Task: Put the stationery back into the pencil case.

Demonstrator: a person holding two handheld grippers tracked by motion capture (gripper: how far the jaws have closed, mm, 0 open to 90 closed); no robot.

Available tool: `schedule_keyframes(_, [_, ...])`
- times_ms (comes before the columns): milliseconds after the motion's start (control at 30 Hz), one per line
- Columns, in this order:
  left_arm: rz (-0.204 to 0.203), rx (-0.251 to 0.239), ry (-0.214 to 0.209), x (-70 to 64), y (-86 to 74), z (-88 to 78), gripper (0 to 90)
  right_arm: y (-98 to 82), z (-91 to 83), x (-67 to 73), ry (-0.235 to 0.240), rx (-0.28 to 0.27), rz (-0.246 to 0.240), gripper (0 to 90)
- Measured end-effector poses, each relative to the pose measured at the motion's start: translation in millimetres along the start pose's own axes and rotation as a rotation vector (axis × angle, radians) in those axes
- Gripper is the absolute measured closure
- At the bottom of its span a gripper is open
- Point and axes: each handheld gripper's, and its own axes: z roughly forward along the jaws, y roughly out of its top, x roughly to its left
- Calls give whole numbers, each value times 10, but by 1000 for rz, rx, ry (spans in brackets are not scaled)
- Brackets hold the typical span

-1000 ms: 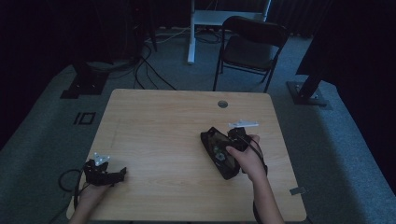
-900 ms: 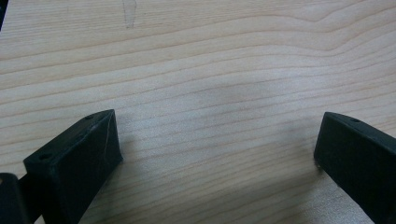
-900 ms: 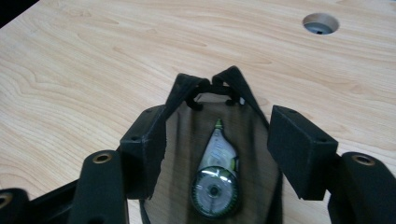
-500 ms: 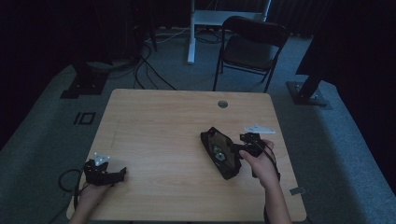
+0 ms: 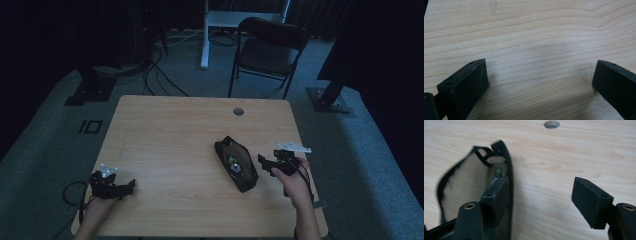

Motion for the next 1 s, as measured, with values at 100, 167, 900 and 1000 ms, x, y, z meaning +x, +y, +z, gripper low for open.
schedule_keyframes(100, [0,-2,0,0,-1,1,6,-78,-2,-78,-12,0,19,291])
schedule_keyframes(167, [0,-2,0,0,-1,1,6,-127,-3,-128,-21,1,26,290])
schedule_keyframes(900, [2,0,0,1,0,0,6,-683,79,-442,-62,61,-6,164])
schedule_keyframes(1000, [2,0,0,1,0,0,6,-722,80,-456,-68,67,-3,164])
